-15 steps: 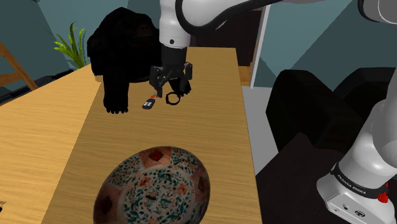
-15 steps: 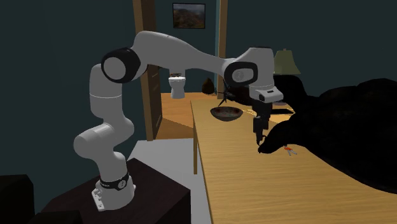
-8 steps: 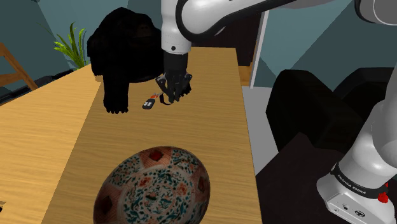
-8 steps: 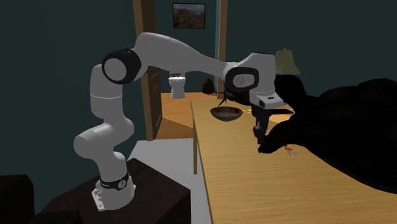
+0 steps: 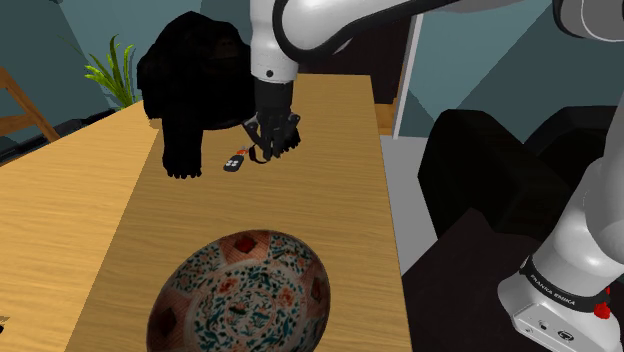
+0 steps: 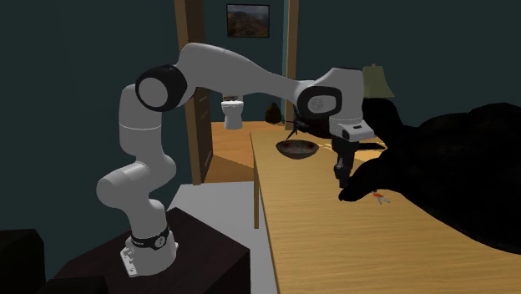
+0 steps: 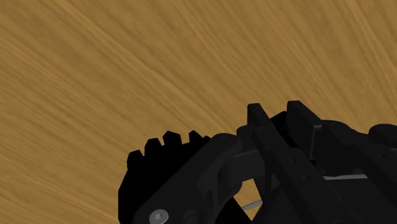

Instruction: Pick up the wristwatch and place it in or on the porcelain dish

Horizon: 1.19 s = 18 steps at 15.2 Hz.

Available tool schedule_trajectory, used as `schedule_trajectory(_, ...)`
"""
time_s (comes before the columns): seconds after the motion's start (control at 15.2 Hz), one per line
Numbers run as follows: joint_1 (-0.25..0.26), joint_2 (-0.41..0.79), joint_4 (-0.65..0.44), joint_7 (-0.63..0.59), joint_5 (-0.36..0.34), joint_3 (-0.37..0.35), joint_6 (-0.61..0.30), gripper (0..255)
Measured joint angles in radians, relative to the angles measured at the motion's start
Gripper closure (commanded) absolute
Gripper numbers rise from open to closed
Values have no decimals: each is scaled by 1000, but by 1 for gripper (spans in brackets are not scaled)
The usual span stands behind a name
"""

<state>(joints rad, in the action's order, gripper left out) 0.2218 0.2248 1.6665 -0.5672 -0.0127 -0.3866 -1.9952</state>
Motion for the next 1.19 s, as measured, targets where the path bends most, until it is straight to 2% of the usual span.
schedule_trajectory(0.46, 0, -5, -72, -1, 2, 0, 84, 255)
schedule_trajectory(1.19, 12, 15, -247, -14, -8, -3, 247, 255)
